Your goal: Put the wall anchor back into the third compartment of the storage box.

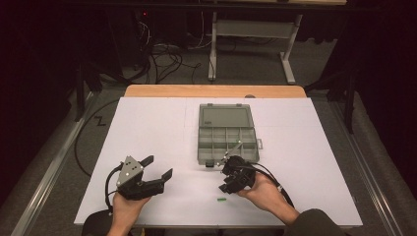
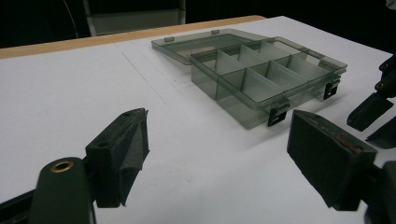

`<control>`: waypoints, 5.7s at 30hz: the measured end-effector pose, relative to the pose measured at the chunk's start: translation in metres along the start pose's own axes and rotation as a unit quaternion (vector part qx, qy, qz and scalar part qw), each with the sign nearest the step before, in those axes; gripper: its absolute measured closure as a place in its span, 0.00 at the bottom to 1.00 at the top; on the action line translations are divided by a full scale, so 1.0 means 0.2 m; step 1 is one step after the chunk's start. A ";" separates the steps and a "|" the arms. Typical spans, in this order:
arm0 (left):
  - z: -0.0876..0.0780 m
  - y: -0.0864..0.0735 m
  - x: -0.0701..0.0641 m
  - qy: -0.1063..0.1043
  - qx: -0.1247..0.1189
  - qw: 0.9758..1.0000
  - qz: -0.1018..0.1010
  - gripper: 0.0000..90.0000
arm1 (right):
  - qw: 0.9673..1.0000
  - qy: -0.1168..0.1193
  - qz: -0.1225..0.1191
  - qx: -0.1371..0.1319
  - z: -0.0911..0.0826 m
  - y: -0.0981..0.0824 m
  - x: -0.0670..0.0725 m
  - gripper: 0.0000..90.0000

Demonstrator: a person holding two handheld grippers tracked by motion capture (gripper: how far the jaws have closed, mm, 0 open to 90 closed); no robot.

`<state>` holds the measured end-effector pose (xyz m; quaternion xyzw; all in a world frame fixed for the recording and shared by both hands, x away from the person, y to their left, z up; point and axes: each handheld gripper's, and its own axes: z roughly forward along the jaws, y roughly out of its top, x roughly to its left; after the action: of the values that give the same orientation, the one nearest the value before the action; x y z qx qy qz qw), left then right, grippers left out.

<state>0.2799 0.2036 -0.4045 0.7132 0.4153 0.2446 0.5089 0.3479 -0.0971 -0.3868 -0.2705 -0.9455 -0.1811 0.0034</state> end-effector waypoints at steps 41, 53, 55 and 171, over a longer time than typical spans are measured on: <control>0.00 0.00 0.00 0.004 0.001 1.000 -0.003 0.24 | 0.998 0.010 -0.044 0.051 0.10 0.01 0.11 0.84; 0.00 0.00 0.00 0.004 0.000 1.000 -0.003 0.24 | 0.997 0.008 -0.054 0.055 0.10 0.01 0.12 0.87; 0.00 0.00 0.00 0.004 0.001 1.000 -0.004 0.24 | 0.997 0.005 -0.053 0.055 0.10 0.01 0.13 0.87; -0.01 0.00 0.00 0.004 -0.004 1.000 -0.004 0.24 | 0.999 -0.036 0.031 -0.004 -0.22 0.10 -0.23 0.96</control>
<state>0.2790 0.2043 -0.4038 0.7089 0.4192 0.2468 0.5108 0.3938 -0.1203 -0.3448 -0.3061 -0.9355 -0.1747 -0.0256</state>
